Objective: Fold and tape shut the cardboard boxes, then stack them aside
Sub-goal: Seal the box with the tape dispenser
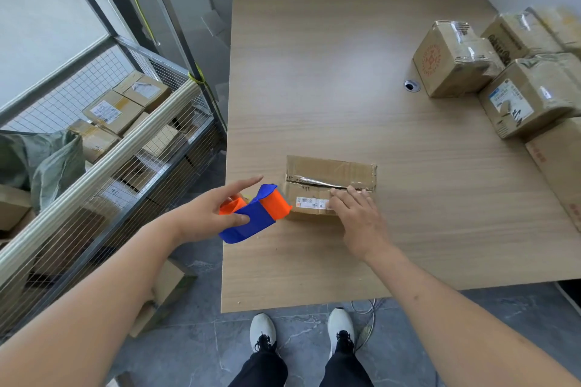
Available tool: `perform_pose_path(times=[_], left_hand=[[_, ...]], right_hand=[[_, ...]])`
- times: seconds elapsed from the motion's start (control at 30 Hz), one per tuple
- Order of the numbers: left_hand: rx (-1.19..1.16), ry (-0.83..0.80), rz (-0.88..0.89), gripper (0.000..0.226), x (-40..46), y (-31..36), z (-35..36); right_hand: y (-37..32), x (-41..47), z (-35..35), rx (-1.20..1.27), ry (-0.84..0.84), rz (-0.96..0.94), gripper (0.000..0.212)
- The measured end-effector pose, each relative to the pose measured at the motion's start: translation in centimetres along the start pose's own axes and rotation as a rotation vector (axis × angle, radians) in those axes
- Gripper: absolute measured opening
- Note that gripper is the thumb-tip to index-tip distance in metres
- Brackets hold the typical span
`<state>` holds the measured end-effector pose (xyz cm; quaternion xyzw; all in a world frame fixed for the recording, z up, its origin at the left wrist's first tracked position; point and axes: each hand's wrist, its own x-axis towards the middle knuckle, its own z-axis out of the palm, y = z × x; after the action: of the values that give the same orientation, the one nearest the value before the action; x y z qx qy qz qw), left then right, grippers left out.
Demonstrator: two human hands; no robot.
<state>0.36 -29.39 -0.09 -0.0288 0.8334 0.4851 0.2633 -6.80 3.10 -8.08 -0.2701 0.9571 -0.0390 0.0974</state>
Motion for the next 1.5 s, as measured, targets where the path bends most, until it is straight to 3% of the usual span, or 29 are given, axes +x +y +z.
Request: perform_pose_path(times=[0.07,0.2,0.3,0.53,0.67,0.87,1.07,1.17,1.23,1.33,1.5], left_hand=[[0.010,0.018,-0.008,0.076,-0.3,-0.1,-0.1],[0.015,0.029,-0.021,0.075,-0.5,-0.5,0.1],[0.022,0.029,-0.016,0.078,-0.4,-0.9,0.1],[0.024,0.009,-0.003,0.087,-0.8,-1.3,0.0],[-0.037,0.046,0.016,0.088,-0.7,-1.5,0.4],[-0.081,0.074,0.061,0.088,-0.8,-1.8,0.9],[-0.003,0.009,0.059,0.086,-0.9,-1.2,1.8],[0.007,-0.009,0.070,0.085,-0.9,-0.7,2.4],[0.011,-0.022,0.077,0.085,-0.8,-0.4,2.8],[0.018,-0.049,0.084,0.086,-0.9,0.3,3.2],[0.016,-0.052,0.102,0.086,-1.0,1.6,3.7]], right_hand=[[-1.6,0.8,-0.4,0.030,0.013,0.102,0.058],[-5.8,3.5,-0.2,0.010,-0.104,0.307,0.090],[-6.9,4.2,0.6,-0.011,-0.170,0.315,0.088],[-6.0,1.2,0.7,0.054,-0.151,0.221,0.097],[-8.7,1.3,0.7,0.142,-0.131,0.234,0.066],[-5.2,0.6,0.5,0.152,-0.151,-0.056,0.059],[-0.8,0.5,-1.1,0.117,-0.298,-0.182,0.066],[-0.6,0.5,-1.6,0.335,-0.268,-0.204,0.045],[-1.9,0.2,-2.2,0.703,-0.182,-0.127,0.031],[-4.0,-0.3,-3.1,1.159,-0.189,-0.015,0.028],[-4.4,-0.3,-4.0,1.192,-0.130,0.036,0.012]])
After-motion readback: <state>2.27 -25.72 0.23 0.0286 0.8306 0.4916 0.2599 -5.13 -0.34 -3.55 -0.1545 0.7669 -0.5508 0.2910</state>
